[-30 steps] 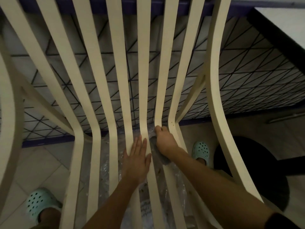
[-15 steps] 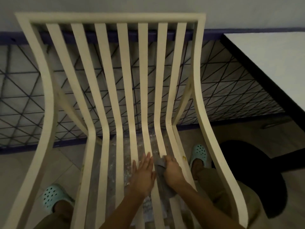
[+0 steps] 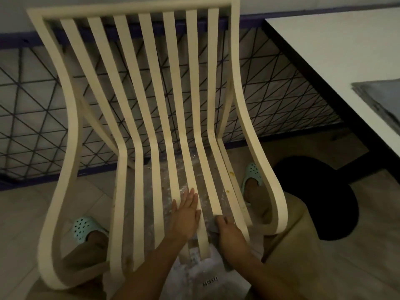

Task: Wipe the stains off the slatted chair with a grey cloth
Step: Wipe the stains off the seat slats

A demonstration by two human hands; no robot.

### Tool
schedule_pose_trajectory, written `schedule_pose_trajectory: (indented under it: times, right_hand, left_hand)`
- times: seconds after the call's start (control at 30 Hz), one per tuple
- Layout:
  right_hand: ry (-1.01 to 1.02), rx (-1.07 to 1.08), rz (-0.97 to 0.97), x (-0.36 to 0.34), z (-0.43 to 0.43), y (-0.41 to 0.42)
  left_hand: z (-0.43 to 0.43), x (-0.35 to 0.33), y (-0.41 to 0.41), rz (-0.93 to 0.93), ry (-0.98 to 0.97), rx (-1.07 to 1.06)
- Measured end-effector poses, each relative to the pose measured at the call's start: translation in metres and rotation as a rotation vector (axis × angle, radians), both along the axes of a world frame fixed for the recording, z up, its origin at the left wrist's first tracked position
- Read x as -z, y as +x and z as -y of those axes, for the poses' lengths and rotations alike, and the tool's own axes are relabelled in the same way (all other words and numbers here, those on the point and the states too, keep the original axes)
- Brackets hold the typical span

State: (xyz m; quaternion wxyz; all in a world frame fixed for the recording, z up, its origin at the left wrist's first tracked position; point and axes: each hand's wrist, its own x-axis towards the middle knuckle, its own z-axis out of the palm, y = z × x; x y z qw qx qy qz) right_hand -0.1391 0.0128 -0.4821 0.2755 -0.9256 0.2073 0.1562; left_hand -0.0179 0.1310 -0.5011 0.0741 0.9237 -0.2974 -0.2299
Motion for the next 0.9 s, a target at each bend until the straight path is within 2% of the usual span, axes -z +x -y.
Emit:
schedule_pose_trajectory:
  times: [0.23, 0.43, 0.9]
  right_hand:
    - [0.063, 0.043, -0.068, -0.007, -0.01, -0.025]
    - [-0.039, 0.004, -0.043, -0.021, 0.008, 0.012]
    - [-0.03, 0.026, -0.071, -0.015, 0.016, 0.097]
  left_hand:
    - [-0.01, -0.012, -0.031, -0.008, -0.009, 0.022]
    - [-0.003, -0.02, -0.019, 0.029, -0.04, 0.093]
    - [-0.011, -0.005, 0.032, -0.046, -0.192, 0.162]
